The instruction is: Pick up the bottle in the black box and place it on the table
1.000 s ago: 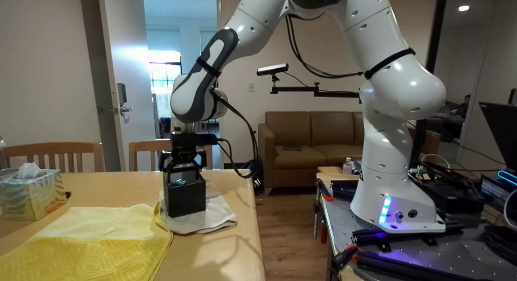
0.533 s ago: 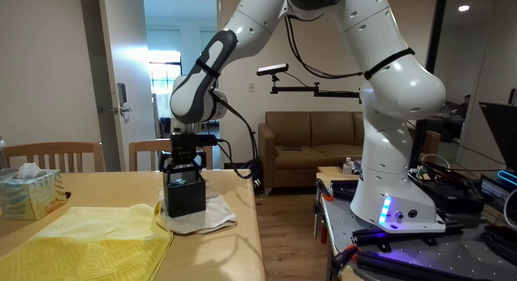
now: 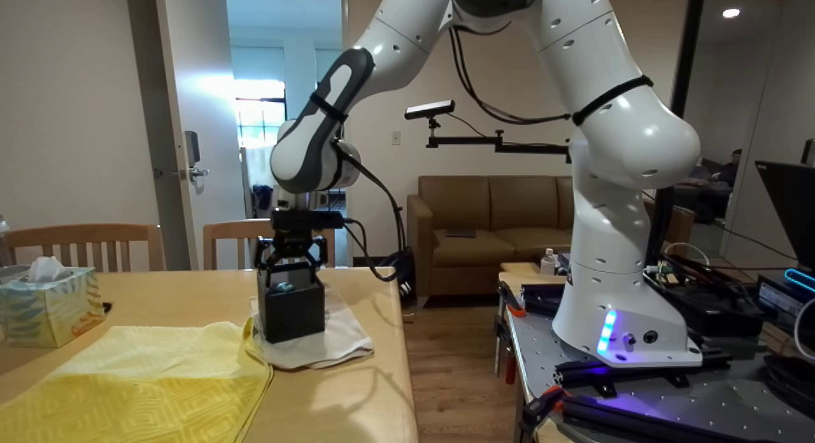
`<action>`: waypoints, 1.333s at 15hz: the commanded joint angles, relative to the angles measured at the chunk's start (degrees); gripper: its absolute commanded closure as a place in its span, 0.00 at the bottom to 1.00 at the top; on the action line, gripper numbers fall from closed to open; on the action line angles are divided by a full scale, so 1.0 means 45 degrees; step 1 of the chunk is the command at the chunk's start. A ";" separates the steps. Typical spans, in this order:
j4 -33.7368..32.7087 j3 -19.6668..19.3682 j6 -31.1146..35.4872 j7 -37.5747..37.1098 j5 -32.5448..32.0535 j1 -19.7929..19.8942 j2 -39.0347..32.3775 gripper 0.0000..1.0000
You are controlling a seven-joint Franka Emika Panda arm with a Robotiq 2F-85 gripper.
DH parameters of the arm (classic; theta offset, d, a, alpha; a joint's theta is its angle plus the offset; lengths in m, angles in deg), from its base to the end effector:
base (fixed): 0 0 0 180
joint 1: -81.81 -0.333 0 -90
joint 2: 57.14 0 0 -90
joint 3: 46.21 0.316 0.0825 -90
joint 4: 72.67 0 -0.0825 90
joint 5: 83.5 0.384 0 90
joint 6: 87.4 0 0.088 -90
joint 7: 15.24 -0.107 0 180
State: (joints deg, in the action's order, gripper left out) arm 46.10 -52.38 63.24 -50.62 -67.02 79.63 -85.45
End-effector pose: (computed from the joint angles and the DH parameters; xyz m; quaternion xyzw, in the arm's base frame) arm 0.5927 -0.0477 0.1947 -0.8947 0.4426 -0.0201 0.0568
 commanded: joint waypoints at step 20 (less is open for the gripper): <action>-0.0231 0.0395 -0.0464 0.0263 0.0279 0.0402 -0.0342 0.44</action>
State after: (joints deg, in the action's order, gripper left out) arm 46.04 -51.17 62.55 -50.59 -66.94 80.46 -86.59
